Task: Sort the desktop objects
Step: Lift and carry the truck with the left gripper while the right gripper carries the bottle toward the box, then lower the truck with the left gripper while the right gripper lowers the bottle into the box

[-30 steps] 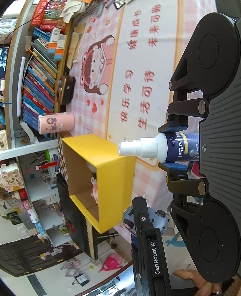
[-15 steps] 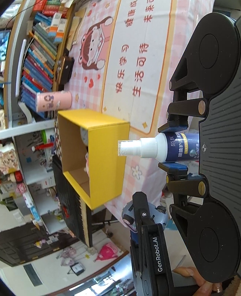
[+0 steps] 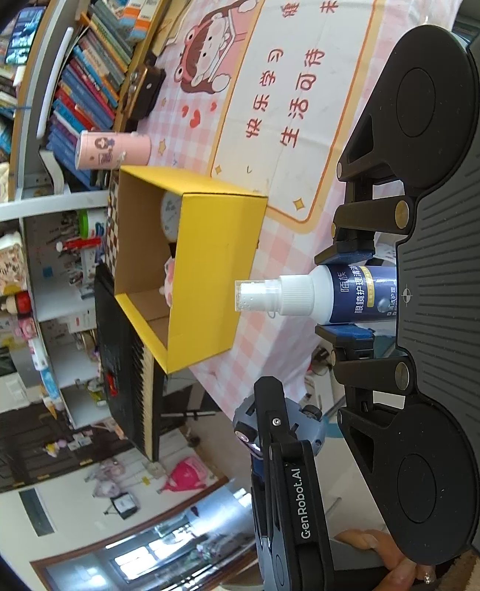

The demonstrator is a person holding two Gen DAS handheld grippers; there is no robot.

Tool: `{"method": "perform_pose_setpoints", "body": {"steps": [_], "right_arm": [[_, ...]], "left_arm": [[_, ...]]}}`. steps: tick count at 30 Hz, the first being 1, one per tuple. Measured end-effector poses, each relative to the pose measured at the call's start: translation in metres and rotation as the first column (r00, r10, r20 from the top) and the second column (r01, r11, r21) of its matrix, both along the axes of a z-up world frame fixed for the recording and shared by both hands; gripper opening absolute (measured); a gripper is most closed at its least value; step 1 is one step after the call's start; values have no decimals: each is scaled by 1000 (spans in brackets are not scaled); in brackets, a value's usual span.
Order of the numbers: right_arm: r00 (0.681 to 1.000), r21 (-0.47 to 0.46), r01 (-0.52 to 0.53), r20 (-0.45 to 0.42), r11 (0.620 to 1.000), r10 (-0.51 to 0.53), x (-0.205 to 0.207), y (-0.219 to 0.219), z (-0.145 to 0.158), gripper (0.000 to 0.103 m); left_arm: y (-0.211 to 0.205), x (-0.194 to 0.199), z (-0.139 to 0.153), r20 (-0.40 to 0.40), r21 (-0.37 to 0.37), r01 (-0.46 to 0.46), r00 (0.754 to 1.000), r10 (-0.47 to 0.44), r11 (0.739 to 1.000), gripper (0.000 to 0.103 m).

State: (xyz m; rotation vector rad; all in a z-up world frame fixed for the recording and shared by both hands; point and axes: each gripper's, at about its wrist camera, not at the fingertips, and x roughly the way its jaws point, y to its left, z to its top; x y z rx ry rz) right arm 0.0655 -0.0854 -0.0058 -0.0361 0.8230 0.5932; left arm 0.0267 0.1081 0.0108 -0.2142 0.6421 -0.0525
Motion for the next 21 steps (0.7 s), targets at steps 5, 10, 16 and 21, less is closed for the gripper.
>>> {"method": "perform_pose_setpoints", "body": {"steps": [5, 10, 16, 21], "right_arm": [[1000, -5, -22, 15, 1000, 22, 8, 0, 5, 33], [999, 19, -37, 31, 999, 36, 24, 0, 13, 33], [997, 85, -43, 70, 995, 37, 59, 0, 36, 32], [991, 130, -55, 124, 990, 39, 93, 2, 57, 33]], "left_arm": [[3, 7, 1, -1, -13, -29, 1000, 29, 1000, 43], [6, 20, 8, 22, -10, -53, 998, 53, 999, 43], [15, 50, 29, 86, -6, -92, 992, 92, 996, 43], [21, 82, 50, 154, -2, -125, 980, 124, 992, 44]]}}
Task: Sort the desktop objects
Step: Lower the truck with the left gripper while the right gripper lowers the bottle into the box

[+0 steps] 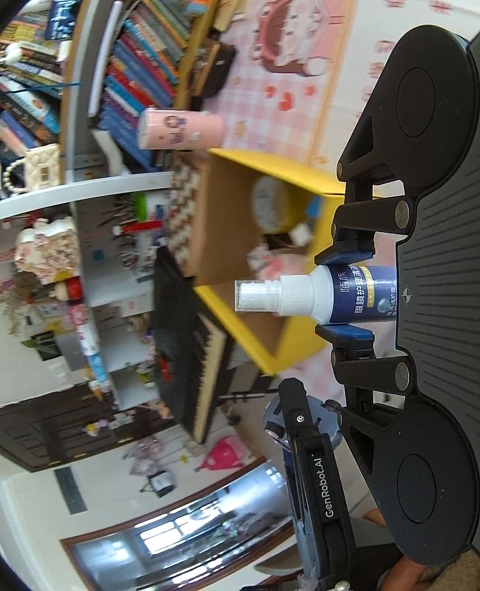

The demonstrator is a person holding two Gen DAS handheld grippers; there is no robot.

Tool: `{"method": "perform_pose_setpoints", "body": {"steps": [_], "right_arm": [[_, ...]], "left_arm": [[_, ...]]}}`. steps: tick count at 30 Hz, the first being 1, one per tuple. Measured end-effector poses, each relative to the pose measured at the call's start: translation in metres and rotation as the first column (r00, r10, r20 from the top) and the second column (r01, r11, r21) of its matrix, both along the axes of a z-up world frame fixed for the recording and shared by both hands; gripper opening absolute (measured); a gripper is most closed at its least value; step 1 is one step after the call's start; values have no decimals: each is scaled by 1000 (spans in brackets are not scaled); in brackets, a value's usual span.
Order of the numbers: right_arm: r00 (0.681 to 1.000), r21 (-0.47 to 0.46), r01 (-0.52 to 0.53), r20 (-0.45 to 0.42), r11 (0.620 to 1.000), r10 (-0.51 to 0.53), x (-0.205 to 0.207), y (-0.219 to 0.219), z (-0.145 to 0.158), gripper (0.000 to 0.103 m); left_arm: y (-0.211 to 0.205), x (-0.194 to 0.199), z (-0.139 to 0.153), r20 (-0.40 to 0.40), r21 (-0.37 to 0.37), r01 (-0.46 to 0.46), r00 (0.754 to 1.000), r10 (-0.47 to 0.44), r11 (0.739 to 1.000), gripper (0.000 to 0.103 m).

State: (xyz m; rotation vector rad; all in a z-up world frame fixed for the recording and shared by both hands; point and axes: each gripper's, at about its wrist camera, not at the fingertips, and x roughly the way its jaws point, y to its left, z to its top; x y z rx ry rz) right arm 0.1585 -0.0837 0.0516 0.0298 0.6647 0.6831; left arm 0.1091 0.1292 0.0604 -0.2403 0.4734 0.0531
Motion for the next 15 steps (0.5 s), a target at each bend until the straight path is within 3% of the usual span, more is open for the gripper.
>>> {"method": "perform_pose_setpoints", "body": {"steps": [7, 15], "right_arm": [[998, 7, -26, 50, 1000, 26, 54, 11, 9, 33], [1000, -49, -27, 14, 998, 28, 112, 20, -17, 33]], "left_arm": [[1, 54, 8, 23, 31, -32, 999, 31, 999, 44], [3, 121, -3, -24, 66, -48, 998, 50, 997, 44]]}}
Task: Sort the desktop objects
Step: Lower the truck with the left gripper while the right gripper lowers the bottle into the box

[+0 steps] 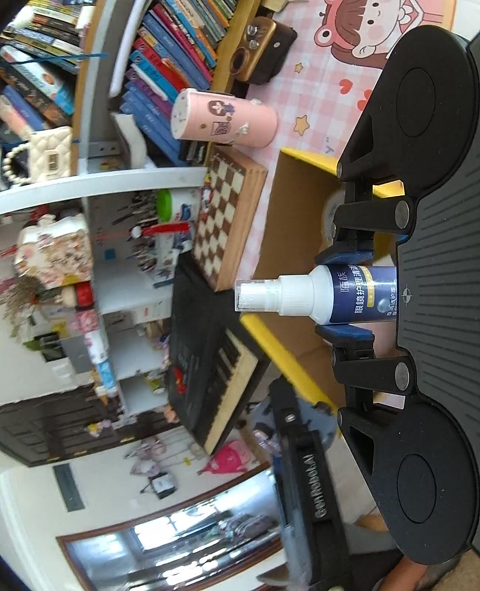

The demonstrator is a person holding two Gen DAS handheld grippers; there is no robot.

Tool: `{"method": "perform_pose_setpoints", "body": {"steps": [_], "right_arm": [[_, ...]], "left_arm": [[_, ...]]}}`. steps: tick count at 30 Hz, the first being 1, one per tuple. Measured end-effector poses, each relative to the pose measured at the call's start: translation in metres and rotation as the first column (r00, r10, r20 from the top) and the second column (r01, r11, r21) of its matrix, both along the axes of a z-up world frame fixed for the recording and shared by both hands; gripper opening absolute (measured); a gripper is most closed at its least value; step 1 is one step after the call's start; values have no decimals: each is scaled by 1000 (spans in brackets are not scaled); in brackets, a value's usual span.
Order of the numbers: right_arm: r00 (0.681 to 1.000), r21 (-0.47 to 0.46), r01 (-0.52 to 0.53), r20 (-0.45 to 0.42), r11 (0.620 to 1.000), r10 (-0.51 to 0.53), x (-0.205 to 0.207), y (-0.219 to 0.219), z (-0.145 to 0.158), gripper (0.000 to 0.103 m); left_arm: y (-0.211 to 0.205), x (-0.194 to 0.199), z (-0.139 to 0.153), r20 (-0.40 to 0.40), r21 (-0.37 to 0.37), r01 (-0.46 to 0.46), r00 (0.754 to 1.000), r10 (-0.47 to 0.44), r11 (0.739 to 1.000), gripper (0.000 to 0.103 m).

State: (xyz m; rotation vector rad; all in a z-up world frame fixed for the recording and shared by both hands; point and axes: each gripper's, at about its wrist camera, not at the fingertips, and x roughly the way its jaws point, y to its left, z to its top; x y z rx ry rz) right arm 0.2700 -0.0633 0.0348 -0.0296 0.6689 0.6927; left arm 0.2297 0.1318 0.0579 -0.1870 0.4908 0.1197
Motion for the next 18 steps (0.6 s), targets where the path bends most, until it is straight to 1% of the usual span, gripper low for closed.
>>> {"method": "perform_pose_setpoints", "body": {"steps": [7, 13, 14, 18], "right_arm": [[998, -127, -58, -39, 990, 53, 37, 21, -34, 33], [990, -247, -129, -81, 960, 112, 53, 39, -63, 33], [990, -272, -143, -59, 952, 132, 52, 41, -64, 32], [980, -309, -196, -94, 931, 175, 59, 50, -72, 32]], "left_arm": [[-1, 60, -19, -83, 30, 21, 996, -18, 999, 44], [-7, 103, -43, -180, 46, 58, 982, -49, 997, 44], [-8, 109, -48, -198, 51, 68, 979, -56, 996, 44], [-13, 123, -61, -246, 64, 91, 966, -72, 994, 44]]}}
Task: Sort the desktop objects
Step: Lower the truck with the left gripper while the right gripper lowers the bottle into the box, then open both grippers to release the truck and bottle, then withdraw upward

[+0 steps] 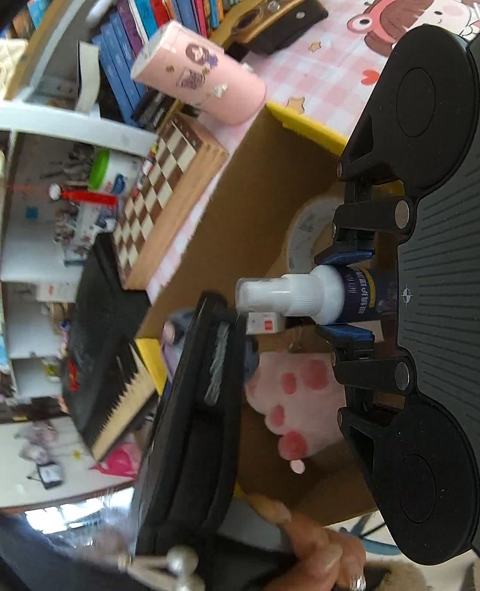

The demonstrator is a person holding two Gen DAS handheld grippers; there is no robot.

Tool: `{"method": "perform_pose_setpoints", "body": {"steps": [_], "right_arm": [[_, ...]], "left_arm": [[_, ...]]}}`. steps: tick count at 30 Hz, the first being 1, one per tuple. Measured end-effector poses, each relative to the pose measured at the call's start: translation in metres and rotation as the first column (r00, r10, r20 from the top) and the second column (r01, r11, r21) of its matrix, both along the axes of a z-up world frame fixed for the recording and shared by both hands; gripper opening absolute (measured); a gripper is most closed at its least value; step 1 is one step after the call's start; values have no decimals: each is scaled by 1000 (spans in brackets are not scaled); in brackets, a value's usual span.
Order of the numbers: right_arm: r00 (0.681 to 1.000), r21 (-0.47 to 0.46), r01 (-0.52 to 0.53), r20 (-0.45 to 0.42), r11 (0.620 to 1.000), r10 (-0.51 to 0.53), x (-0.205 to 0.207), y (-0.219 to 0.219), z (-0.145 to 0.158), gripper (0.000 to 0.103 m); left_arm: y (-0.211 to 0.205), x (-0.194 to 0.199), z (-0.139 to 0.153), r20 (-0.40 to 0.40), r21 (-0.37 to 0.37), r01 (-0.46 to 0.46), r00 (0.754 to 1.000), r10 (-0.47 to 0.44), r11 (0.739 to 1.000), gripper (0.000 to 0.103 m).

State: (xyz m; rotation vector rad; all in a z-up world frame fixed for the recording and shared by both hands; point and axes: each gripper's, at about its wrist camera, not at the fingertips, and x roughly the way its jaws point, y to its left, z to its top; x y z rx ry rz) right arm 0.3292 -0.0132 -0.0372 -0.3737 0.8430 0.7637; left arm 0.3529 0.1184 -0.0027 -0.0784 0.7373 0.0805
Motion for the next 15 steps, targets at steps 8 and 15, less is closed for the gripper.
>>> {"method": "perform_pose_setpoints", "body": {"steps": [8, 15], "right_arm": [[1000, -18, -13, -9, 1000, 13, 1, 4, -8, 34], [999, 39, 27, 45, 999, -29, -9, -4, 7, 55]], "left_arm": [[-2, 3, -2, -14, 10, 24, 1000, -24, 1000, 66], [-6, -20, 21, 93, 27, 2, 996, -4, 1000, 84]]}}
